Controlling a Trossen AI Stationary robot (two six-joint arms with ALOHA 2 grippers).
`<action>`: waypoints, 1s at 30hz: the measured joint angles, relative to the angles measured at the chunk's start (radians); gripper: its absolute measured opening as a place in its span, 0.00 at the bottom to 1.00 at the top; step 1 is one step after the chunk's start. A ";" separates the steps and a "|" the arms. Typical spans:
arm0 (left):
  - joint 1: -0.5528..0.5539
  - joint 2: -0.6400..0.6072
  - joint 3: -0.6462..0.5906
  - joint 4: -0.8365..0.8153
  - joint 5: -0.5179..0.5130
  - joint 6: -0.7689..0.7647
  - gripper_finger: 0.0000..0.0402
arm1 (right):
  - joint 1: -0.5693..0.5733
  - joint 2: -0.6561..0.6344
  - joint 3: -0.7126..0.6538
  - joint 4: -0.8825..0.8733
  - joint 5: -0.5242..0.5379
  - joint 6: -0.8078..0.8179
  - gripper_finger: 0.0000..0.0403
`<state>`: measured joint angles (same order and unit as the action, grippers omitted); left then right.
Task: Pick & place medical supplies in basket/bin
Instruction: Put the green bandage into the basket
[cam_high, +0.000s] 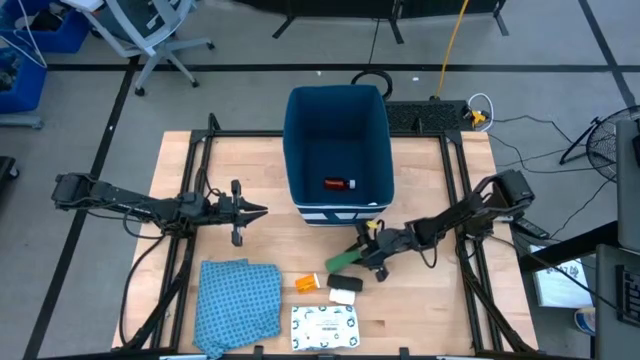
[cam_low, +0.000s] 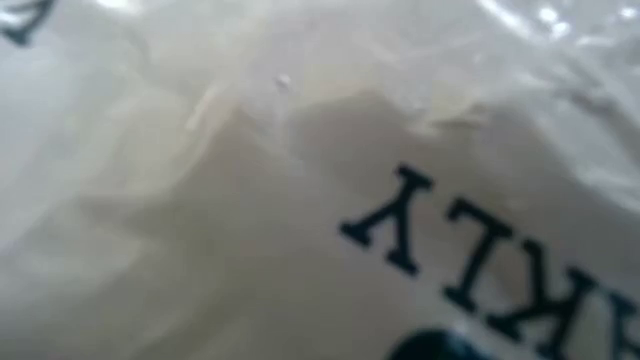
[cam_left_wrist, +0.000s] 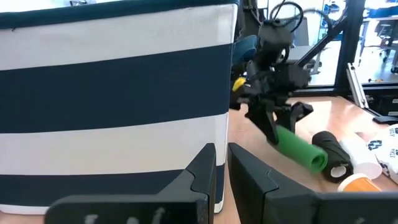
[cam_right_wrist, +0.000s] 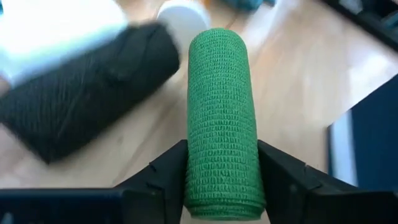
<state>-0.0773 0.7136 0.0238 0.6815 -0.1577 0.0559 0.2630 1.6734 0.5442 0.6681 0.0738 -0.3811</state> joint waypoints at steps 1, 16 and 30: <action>0.000 0.000 0.000 0.000 0.000 0.000 0.12 | 0.000 -0.022 0.000 -0.010 0.000 0.001 0.37; 0.000 0.000 0.000 -0.006 0.000 -0.013 0.12 | 0.066 -0.538 0.000 -0.358 -0.119 0.009 0.22; 0.000 0.000 0.000 -0.009 0.000 -0.014 0.12 | 0.042 -0.932 -0.354 -0.044 -0.341 0.170 0.21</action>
<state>-0.0774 0.7136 0.0238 0.6723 -0.1577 0.0415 0.3048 0.7411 0.1906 0.6238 -0.2668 -0.2110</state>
